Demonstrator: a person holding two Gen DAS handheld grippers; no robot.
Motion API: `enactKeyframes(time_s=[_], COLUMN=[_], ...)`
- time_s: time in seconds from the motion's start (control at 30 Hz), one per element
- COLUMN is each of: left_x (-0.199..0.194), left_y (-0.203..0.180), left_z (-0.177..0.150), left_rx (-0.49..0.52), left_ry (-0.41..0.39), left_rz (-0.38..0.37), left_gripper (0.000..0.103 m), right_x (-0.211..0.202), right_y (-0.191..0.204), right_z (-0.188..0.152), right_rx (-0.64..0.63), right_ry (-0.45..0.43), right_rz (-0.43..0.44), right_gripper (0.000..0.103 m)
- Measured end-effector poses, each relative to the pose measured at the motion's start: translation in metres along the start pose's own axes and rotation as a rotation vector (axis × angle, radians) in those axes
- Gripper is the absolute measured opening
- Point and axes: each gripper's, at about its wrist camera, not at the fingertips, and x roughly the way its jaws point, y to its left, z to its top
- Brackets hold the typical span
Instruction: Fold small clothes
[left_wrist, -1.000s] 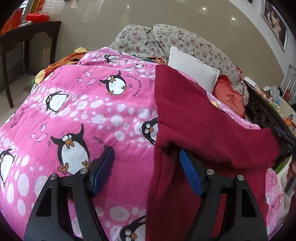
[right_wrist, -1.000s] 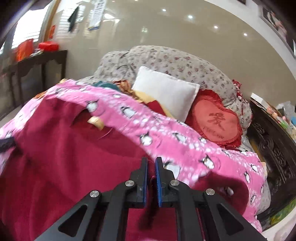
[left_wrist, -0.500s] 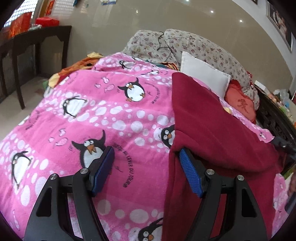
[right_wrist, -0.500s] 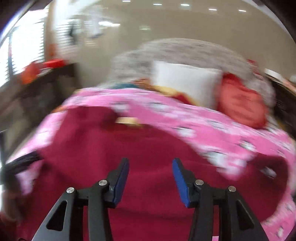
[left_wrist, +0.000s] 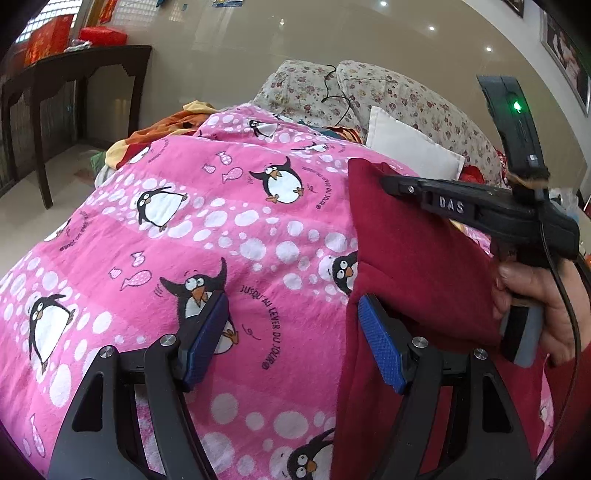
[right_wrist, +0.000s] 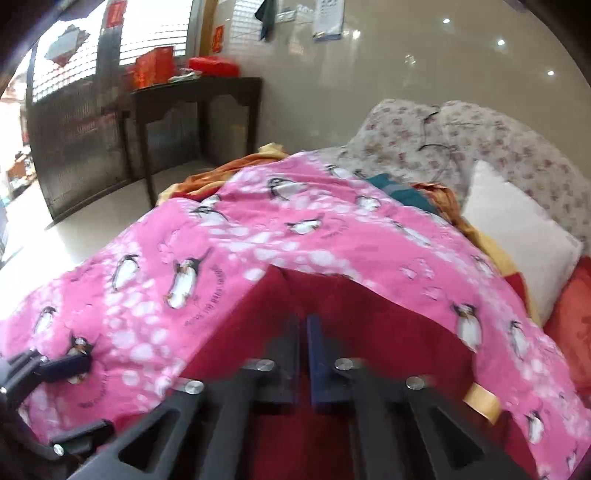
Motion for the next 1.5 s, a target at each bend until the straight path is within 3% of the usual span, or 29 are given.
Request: enactKeyframes(time_s=[0.1,0.27,0.37,0.43,0.47,0.6,0.7,0.73,0.8,0.87,0.97,1.03,1.07,1.17,1.27,1.3,1.37,1.5], left_x=[-0.004,-0.006,-0.008,-0.011,-0.015,-0.031,-0.038,-0.038,-0.034,-0.021,0.003,0.018,0.019,0.010,-0.001,-0.004,-0.008,0.000], left_y=[0.002,0.007,0.008,0.009,0.009,0.000,-0.017,-0.024,-0.033,-0.040,-0.031,-0.020,-0.016,-0.022,-0.028,-0.030,-0.032,-0.030], left_z=[0.000,0.001,0.001,0.002,0.003,0.005,0.003,0.001,-0.001,-0.002,0.000,0.002,0.003,0.002,0.000,0.000,0.000,0.000], left_rx=[-0.014,-0.035,-0.040,-0.051,-0.056,-0.027,0.044,0.070,0.109,0.120,0.069,0.002,-0.018,0.014,0.048,0.058,0.076,0.069], left_ry=[-0.005,-0.007,-0.013,-0.025,-0.042,-0.139,-0.194,-0.200,-0.188,-0.131,-0.026,0.049,0.053,0.018,-0.025,-0.042,-0.063,-0.028], left_rz=[0.008,0.010,0.004,-0.005,-0.008,-0.028,-0.062,-0.080,-0.121,-0.168,-0.150,-0.157,-0.174,-0.152,-0.160,-0.168,-0.175,-0.173], left_gripper=[0.073,0.073,0.073,0.073,0.073,0.073,0.074,0.074,0.074,0.074,0.074,0.074,0.074,0.074,0.074,0.074,0.074,0.074], right_x=[-0.002,0.038,0.023,-0.015,-0.029,-0.093,-0.091,-0.083,-0.079,-0.091,-0.136,-0.171,-0.186,-0.222,-0.243,-0.246,-0.238,-0.203], right_y=[0.000,0.008,0.002,-0.008,-0.010,-0.032,-0.039,-0.042,-0.044,-0.042,-0.053,-0.071,-0.083,-0.130,-0.184,-0.196,-0.223,-0.251], right_z=[0.015,0.024,0.016,-0.001,-0.009,-0.074,-0.120,-0.128,-0.139,-0.136,-0.147,-0.163,-0.172,-0.195,-0.212,-0.213,-0.214,-0.216], right_rx=[0.019,0.064,0.119,0.169,0.183,0.266,0.254,0.261,0.259,0.256,0.314,0.371,0.389,0.407,0.359,0.343,0.278,0.131], right_ry=[-0.075,-0.029,-0.037,-0.077,-0.089,-0.093,0.037,0.075,0.047,0.077,-0.021,-0.063,-0.061,-0.020,0.060,0.080,0.166,0.314], right_rz=[0.036,0.045,0.043,0.082,0.082,0.022,-0.156,-0.166,-0.147,-0.130,-0.079,-0.143,-0.215,-0.522,-0.824,-0.859,-0.879,-0.809], right_gripper=[0.003,0.003,0.007,0.033,0.039,0.042,0.043,0.045,0.046,0.046,0.046,0.046,0.046,0.051,0.072,0.080,0.081,0.081])
